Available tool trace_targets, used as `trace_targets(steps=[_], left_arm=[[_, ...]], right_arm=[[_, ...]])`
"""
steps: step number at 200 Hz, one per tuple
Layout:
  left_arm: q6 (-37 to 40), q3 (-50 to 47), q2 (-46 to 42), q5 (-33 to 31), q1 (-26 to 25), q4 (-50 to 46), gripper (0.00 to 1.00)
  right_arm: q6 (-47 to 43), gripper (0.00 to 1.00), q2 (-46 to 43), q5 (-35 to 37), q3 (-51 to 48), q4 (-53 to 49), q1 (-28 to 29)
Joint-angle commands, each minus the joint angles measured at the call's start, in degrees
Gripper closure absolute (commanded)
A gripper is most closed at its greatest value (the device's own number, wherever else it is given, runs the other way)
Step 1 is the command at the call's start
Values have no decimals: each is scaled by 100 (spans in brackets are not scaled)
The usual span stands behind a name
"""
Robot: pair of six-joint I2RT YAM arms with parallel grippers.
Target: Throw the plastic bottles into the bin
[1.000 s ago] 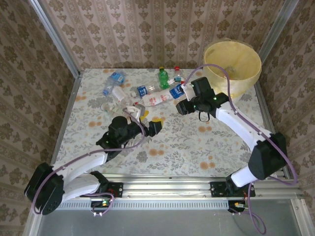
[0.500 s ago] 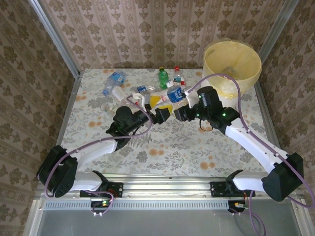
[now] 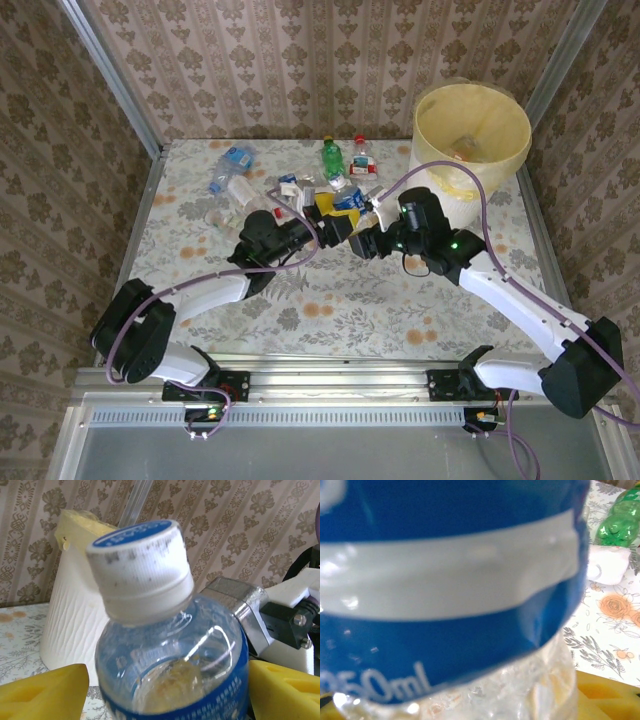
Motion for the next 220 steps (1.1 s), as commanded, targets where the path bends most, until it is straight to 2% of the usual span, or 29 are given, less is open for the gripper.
trace_targets(steps=[1,34,103,141,170,181,220], left_arm=[[-144,276,136,47,16,210,21],[-147,310,161,62,16,172,26],[-152,603,309,385,15,145,48],[-132,865,411,597,8,55,68],[-63,1023,449,710,16,-24,80],[-18,1043,437,724,16,-74,84],[143,1028,293,720,82,-337,87]], right_arm=[[-11,51,-167,-293,-59,208,123],[-38,50,-235,-272,-38,153,123],[-31,43,-322,-615,-96,145,122],[68,38,-530,-506,-129,86,124],[223,27,-695,-547,-180,13,123],[262,20,-766,-451,-212,-54,124],[505,7,-927,-58,-97,-520,-17]])
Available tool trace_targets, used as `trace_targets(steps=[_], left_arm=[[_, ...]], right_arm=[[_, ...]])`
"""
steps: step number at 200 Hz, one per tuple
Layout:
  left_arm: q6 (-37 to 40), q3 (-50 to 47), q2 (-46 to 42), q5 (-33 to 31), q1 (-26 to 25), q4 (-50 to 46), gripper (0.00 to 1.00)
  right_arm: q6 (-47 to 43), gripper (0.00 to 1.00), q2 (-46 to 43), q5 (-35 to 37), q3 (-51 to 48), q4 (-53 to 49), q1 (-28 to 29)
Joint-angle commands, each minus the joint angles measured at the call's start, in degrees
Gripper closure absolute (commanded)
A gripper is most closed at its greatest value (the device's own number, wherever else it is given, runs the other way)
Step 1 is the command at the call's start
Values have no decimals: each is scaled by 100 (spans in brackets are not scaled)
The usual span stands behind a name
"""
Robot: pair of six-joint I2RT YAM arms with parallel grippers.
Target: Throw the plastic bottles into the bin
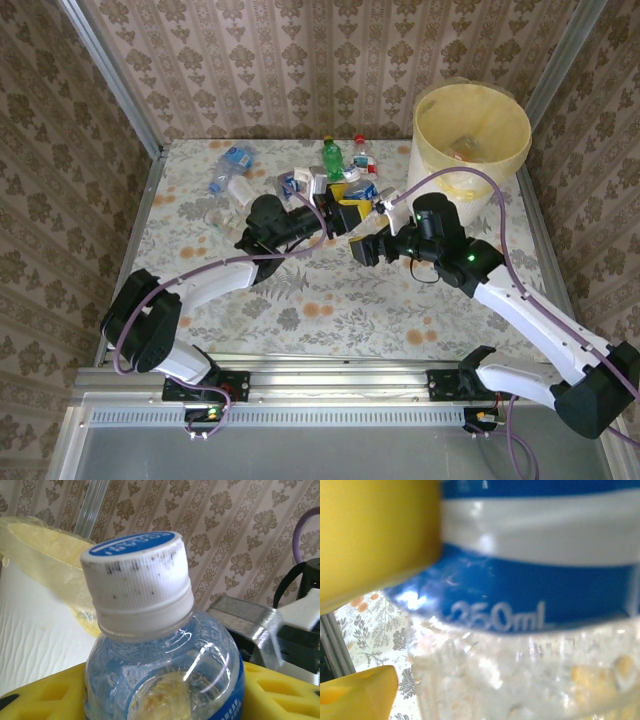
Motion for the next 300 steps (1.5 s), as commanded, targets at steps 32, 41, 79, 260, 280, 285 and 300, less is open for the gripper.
trace_targets(steps=[32,41,79,260,280,285,300], left_arm=[[409,58,-263,-139,196,-383,87],[426,15,-311,-133,236,-376,87],[673,-194,-674,-146,423,-711,87],[1494,-557,-2373,-10,751,-2079,86],[1528,-602,-2508,-55,777,-2218,86],[1543,-619,-2531,-66,782,-2257,86],[1581,-675,-2630,-138,795,-2359,86]], right_arm=[[429,0,-230,-55,232,-823,-322],[433,0,-234,-84,252,-913,-401],[691,0,-287,72,489,-1665,-1237],[2149,59,2036,483,778,537,-6064],[2046,57,2591,395,1201,684,-6080],[2037,56,2727,308,1289,757,-6089],[2044,54,3141,-192,1547,1022,-6084]])
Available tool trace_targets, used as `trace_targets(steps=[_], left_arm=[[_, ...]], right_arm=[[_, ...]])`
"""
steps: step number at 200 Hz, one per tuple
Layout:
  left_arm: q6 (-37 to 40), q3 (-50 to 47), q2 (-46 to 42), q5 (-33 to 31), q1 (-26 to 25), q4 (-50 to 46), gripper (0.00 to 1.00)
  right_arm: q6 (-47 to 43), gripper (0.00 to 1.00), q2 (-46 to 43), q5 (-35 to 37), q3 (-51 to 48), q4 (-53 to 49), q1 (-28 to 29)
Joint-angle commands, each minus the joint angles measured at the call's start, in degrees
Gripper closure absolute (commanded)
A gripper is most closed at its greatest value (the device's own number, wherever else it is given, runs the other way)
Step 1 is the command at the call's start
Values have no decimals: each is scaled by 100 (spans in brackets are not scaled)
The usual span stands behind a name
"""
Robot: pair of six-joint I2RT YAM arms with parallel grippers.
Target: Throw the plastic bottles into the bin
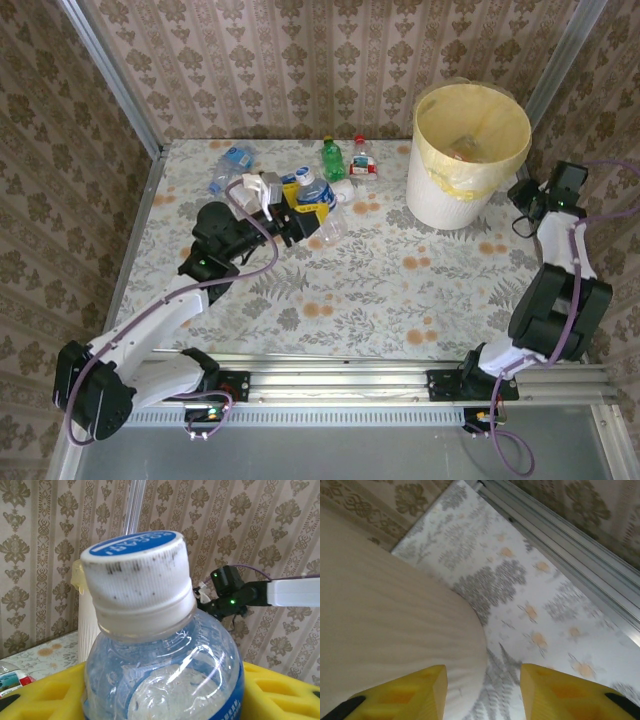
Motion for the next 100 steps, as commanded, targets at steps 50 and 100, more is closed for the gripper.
trace_targets(steps=[50,100], left_arm=[[419,-440,-961,-863,218,-861,85],[544,-625,-1775,-1294,532,-1584,84]], right_arm=[[-256,45,1218,-1388,1097,867,591],[-451,43,1181,-1846,738,1304,946]])
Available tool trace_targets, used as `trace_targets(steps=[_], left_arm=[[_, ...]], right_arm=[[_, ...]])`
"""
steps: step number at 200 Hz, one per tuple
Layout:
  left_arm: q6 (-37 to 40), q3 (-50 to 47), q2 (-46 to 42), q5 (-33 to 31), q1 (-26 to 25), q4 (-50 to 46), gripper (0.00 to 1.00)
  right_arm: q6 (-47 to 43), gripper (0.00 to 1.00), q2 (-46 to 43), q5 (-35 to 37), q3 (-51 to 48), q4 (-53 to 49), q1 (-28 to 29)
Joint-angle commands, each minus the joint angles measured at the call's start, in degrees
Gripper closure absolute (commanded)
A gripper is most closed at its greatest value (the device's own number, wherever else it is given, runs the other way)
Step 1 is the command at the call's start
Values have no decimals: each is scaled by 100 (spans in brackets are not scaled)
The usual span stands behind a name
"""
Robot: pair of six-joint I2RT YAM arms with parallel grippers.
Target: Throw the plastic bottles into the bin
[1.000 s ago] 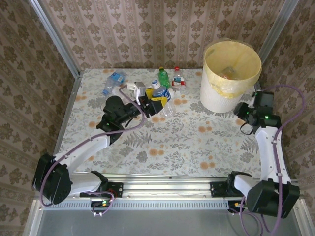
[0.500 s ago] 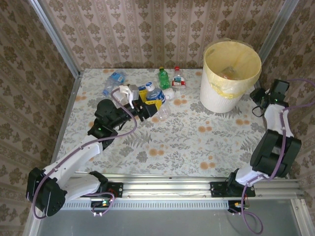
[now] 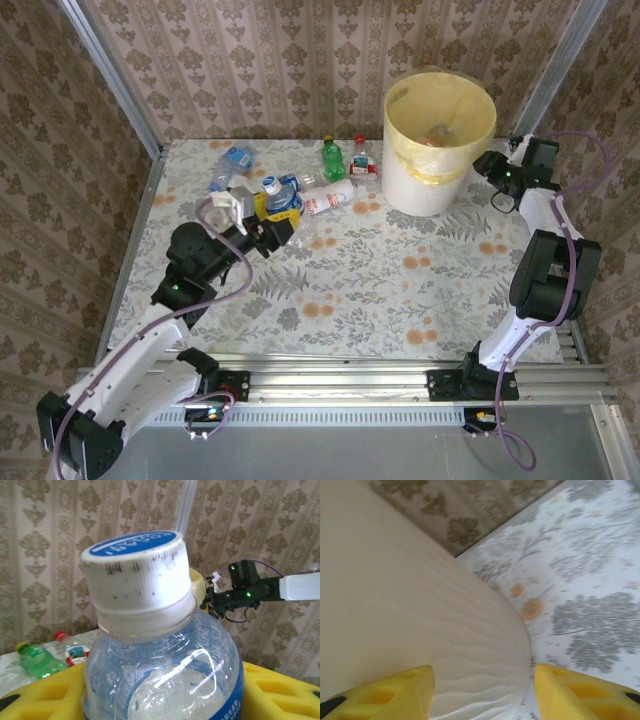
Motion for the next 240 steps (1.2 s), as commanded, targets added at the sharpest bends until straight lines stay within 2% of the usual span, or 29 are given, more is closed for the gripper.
trace_targets(steps=[1,26,71,107,144,177,203,210,215,225,227,230,240], left_arm=[[194,-61,-287,-321,138,-369,84],[105,31,-210,-483,241,-457,84],[-197,187,348,-978,175,0,84],[-250,359,953,-754,-2,874,83],[-494,871,2093,-408,-55,1921,82],[-820,2301,3709,78,-38,2828,82],[-1543,4784,5622,474,-69,3380,78],[-1880,5628,6229,472,-100,3374,72],[-2077,6311,6659,594,-121,3356,58],[-2449,7569,7512,799,-144,3054,10],[-2543,7842,7644,800,-143,2917,4],[-2645,8137,7849,802,-143,2760,1],[-2894,8887,8327,917,-112,2393,0]], right_arm=[[-284,42,-19,-529,-120,366,141],[-506,42,-239,-887,-356,358,365],[-126,44,-1185,-603,-1404,146,496],[-156,45,-2111,-364,-2020,-392,636],[-276,45,-2982,-401,-2319,-831,706],[-350,44,-3414,-458,-2422,-1055,786],[-491,44,-3479,-494,-2327,-1193,815],[-503,43,-3483,-531,-2340,-1163,824],[-539,42,-3476,-585,-2343,-1142,827],[-587,41,-3459,-594,-2311,-1214,828],[-594,41,-3458,-590,-2294,-1231,826],[-604,41,-3459,-627,-2282,-1248,829],[-610,41,-3480,-768,-2280,-1234,826]])
